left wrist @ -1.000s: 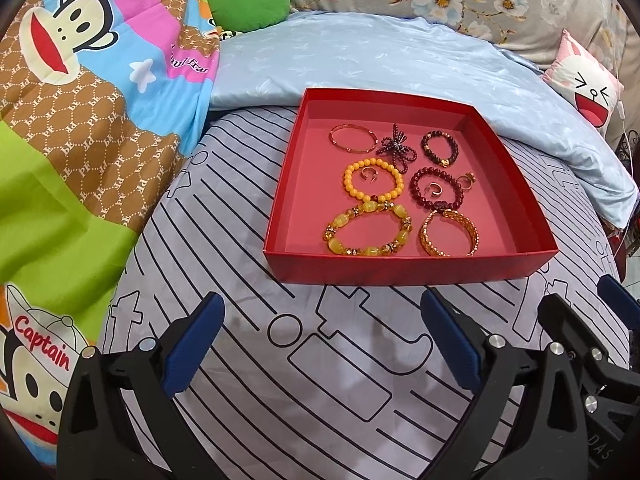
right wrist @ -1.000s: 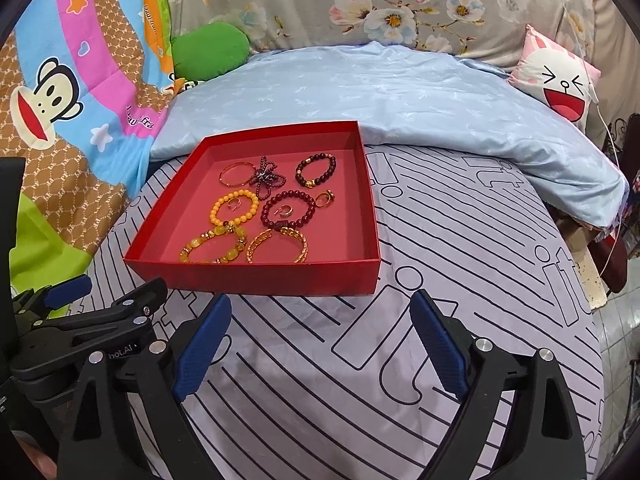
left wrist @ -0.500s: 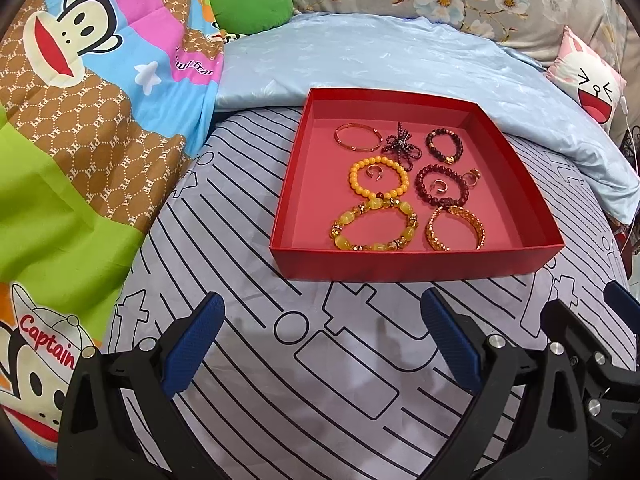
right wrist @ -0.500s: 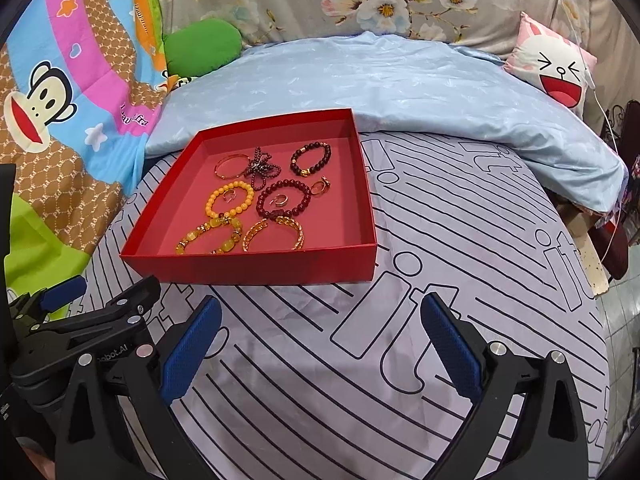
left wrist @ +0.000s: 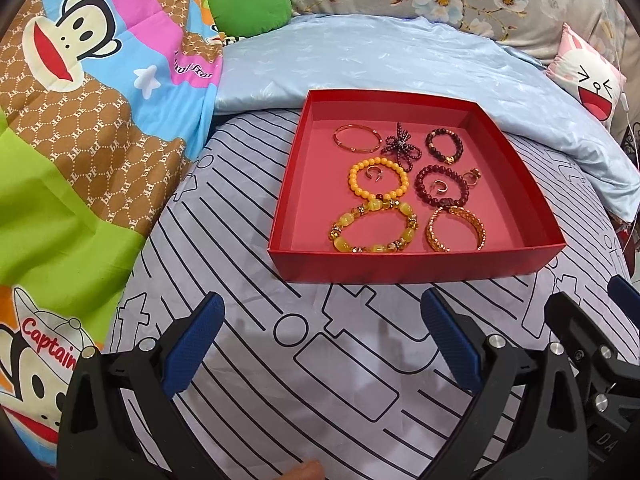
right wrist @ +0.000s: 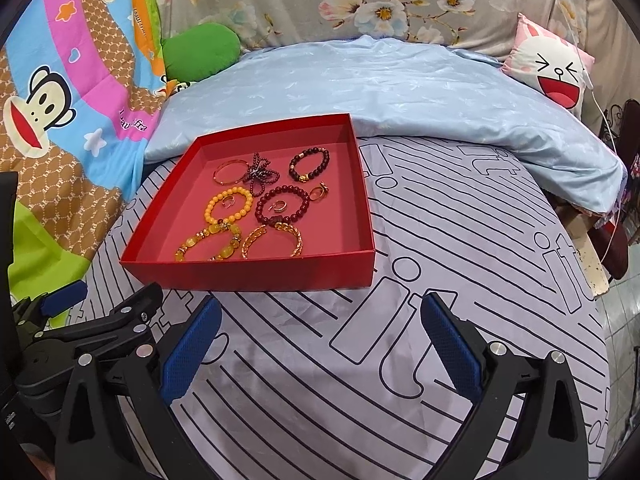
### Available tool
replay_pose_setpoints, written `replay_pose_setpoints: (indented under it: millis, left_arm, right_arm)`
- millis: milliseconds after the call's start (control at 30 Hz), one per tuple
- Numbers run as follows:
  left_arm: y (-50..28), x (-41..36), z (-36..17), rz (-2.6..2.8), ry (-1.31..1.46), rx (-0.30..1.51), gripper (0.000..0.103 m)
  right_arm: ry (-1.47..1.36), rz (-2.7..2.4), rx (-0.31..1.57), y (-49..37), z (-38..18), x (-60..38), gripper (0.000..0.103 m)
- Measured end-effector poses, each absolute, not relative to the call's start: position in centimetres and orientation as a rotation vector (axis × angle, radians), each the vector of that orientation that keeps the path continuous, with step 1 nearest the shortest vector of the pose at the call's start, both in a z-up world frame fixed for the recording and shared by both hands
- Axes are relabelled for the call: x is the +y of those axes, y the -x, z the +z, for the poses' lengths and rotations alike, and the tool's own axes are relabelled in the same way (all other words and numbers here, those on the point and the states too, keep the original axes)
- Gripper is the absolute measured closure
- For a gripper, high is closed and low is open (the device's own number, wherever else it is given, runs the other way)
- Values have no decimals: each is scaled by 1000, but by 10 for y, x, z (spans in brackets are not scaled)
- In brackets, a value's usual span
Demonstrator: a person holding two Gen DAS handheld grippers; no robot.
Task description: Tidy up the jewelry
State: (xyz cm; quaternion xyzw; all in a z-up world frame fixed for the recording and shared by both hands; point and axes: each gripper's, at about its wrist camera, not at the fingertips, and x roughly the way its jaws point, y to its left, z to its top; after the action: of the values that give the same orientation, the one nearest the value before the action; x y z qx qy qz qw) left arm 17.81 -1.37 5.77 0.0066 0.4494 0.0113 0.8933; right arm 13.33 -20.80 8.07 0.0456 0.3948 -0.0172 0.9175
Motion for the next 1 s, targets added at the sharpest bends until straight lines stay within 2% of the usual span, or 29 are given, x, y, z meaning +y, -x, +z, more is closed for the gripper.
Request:
replay_pose_setpoints:
  millis: [1000]
  left_arm:
    - [-178, -10, 53, 40, -6, 928, 9]
  right_arm:
    - [-80, -33, 808, -133, 81, -204, 7]
